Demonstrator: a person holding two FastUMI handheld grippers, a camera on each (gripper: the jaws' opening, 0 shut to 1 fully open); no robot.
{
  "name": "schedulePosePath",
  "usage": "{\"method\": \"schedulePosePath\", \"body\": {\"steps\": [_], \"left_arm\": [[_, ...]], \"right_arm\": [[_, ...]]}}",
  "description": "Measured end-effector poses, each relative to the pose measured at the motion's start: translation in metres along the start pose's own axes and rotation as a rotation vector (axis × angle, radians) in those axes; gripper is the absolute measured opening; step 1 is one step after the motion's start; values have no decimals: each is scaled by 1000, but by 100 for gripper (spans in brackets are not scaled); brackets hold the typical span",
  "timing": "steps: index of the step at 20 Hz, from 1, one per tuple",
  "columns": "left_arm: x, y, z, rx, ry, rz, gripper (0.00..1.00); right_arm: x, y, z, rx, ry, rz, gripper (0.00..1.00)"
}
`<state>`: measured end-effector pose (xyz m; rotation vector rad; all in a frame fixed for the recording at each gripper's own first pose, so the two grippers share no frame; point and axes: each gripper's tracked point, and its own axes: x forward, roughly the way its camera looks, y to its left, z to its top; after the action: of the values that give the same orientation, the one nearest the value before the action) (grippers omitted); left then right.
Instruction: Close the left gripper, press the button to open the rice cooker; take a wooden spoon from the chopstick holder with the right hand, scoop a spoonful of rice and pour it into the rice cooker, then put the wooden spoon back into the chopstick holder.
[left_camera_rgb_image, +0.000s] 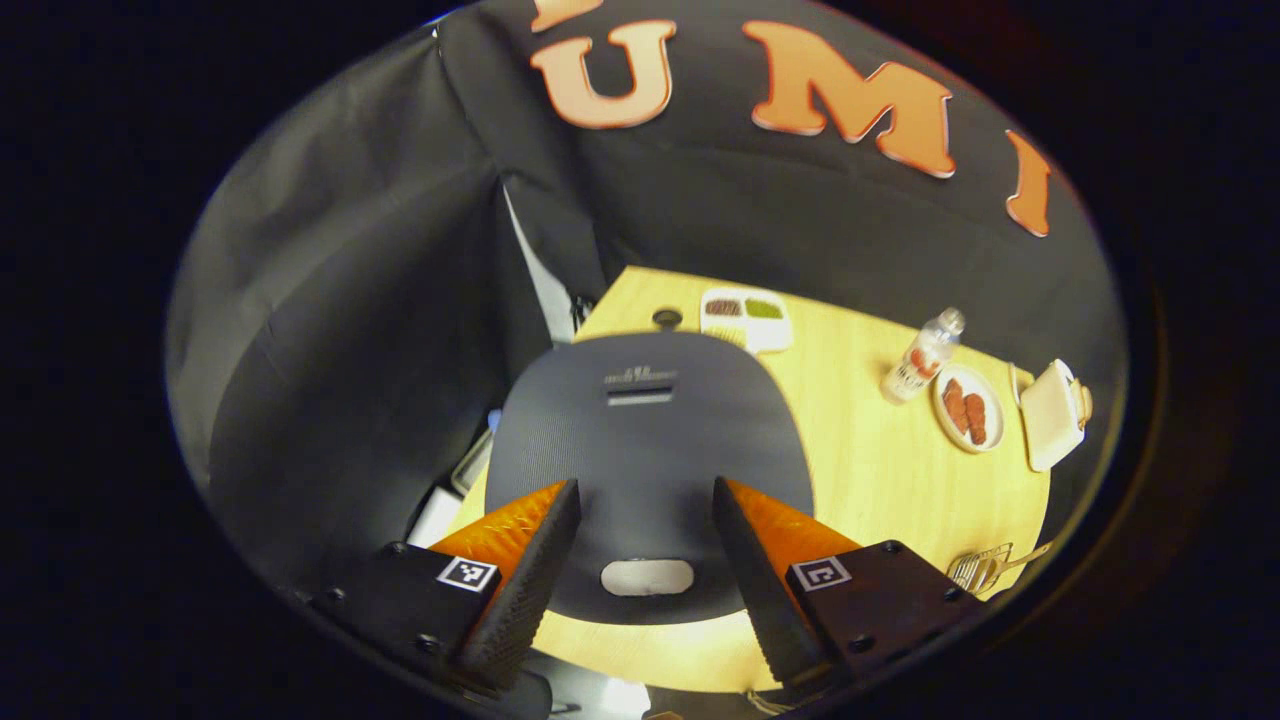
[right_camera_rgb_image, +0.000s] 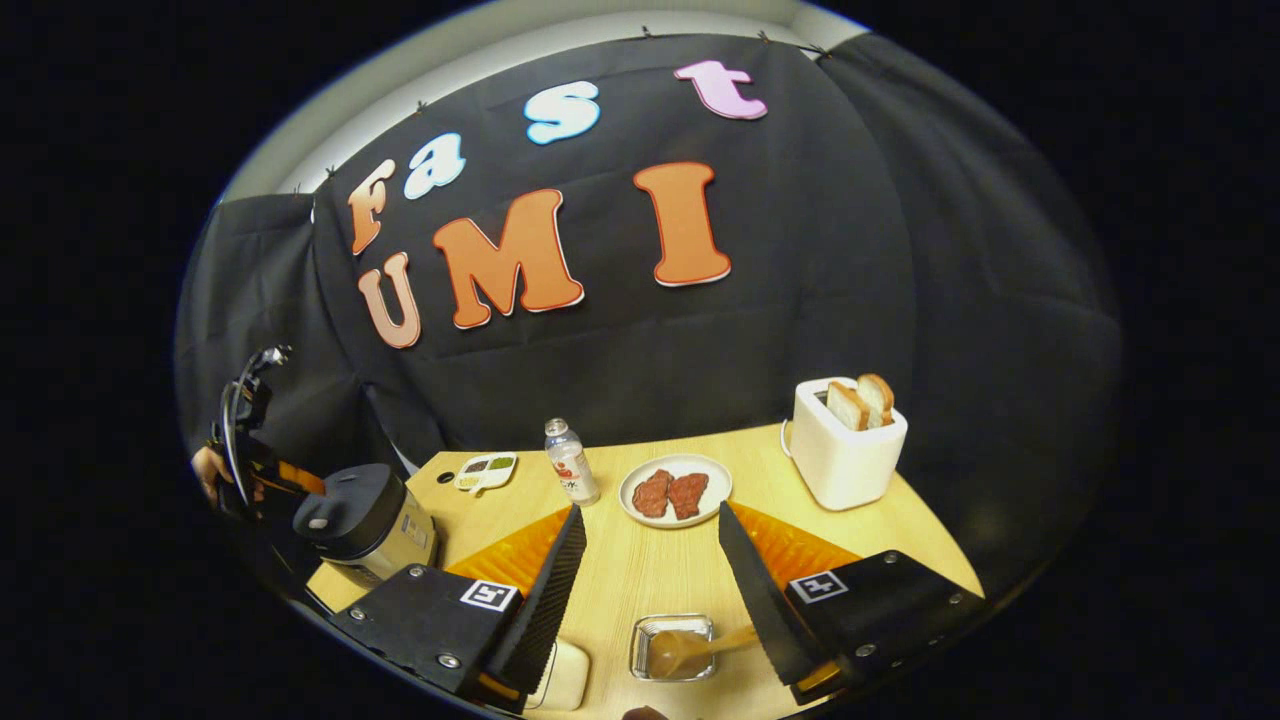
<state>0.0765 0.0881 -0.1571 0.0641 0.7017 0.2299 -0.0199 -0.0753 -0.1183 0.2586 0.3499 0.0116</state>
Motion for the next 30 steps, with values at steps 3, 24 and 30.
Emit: {"method": "schedulePosePath", "body": {"steps": [3,24,30], "left_arm": [[-49,-21,32,34,-215,-31,89],[-188,-147,21,58,-730,-235,98],[-188,-143,24,43,-756,-231,100]], "right_arm": [[4,20,29,-79,-66,-12,85],[-17,118,79,-175,-291,124,89],[-22,130,75,-183,-297,144,89]]}}
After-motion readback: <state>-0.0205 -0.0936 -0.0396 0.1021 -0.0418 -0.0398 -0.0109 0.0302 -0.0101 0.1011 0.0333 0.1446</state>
